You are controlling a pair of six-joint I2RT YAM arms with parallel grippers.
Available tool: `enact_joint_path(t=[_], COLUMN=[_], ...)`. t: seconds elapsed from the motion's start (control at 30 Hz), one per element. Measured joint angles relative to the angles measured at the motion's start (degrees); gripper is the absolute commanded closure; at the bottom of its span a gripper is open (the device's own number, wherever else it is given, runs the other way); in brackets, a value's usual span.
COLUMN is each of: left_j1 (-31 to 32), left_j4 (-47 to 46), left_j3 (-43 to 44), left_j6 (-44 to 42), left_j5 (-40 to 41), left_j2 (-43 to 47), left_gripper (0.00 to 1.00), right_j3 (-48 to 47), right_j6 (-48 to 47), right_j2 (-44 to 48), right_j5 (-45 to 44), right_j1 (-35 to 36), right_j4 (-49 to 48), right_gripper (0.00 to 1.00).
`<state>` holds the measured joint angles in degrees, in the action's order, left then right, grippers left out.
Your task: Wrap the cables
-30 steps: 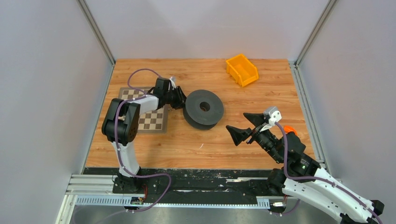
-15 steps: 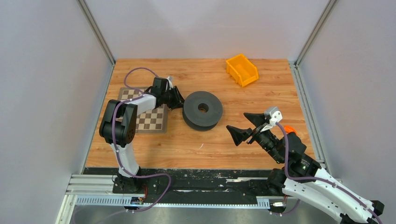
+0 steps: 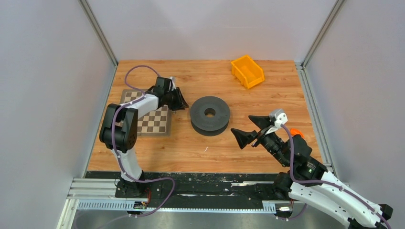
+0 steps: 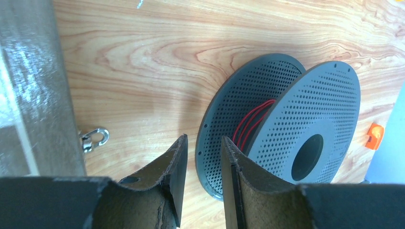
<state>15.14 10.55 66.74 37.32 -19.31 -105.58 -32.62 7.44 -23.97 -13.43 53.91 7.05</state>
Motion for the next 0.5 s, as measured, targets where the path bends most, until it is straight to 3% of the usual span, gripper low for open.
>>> enact_joint_path(t=[0.27, 0.37, 0.47, 0.5], left_j1=[-0.4, -0.4, -0.4, -0.4], left_j4=[5.8, 7.1, 8.3, 8.6], left_j3=[1.3, 1.6, 1.6, 1.6], left_j6=[-3.8, -5.7, -8.1, -9.0], left_j5=[3.8, 3.7, 1.8, 1.2], left_j2=[10.0, 16.3, 23.7, 26.0], left_gripper=[0.56, 0.39, 0.28, 0.13], right_j3=[-0.1, -0.9, -1.4, -1.6], right_j6=[7.0, 9.6, 12.1, 13.0], right_j2=[-2.7, -3.8, -4.1, -4.1], right_j5=[-6.5, -8.4, -9.5, -10.3], right_j1=[0.0, 0.0, 0.0, 0.0], right_j4=[3.8, 8.0, 11.2, 12.3], right_gripper=[0.0, 0.0, 0.0, 0.0])
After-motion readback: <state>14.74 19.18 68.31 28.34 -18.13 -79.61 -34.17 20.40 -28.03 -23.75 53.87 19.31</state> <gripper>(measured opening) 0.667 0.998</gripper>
